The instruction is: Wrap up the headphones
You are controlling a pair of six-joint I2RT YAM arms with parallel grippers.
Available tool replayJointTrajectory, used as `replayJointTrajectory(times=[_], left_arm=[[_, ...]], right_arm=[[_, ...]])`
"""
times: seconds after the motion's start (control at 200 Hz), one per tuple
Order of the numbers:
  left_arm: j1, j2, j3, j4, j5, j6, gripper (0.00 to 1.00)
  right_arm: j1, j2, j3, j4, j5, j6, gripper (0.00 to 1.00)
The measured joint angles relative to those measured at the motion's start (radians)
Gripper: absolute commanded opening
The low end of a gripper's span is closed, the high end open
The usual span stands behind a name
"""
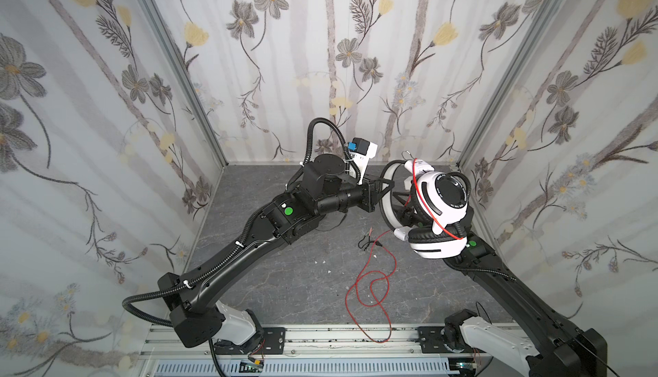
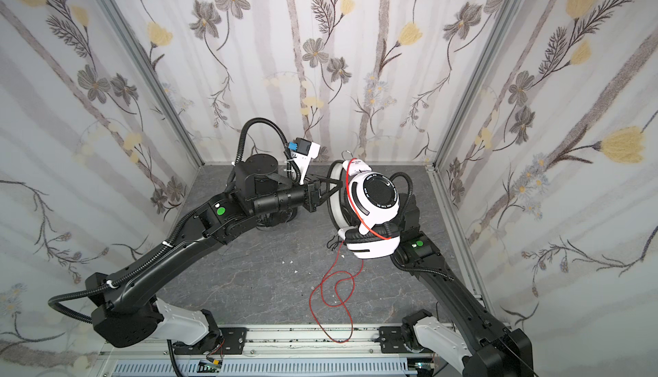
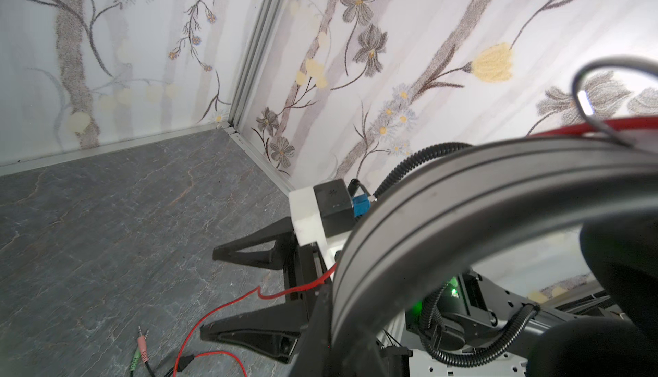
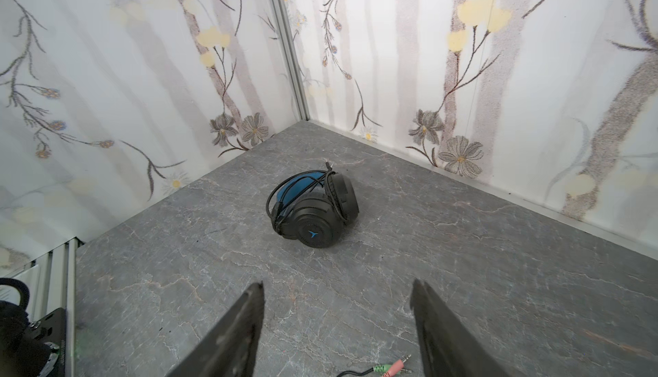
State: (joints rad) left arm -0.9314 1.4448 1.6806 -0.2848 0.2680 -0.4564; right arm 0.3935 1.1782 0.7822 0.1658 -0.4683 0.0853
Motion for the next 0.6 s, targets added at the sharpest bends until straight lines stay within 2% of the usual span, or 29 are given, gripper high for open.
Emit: replayJointTrajectory(times=[0.29,0.6], left_arm=[[-0.004,0.019,0.057,0.012,-0.070,-0.019,0.00],[-0.004,0.034,0.069,0.034,-0.099,-0.026,0.00]], right_arm=[[-0.002,-0.008,-0.089,0.072,-0.023,0.027,0.54],[-0.006,0.028,-0.113,0.157,-0.029,0.063,0.56]])
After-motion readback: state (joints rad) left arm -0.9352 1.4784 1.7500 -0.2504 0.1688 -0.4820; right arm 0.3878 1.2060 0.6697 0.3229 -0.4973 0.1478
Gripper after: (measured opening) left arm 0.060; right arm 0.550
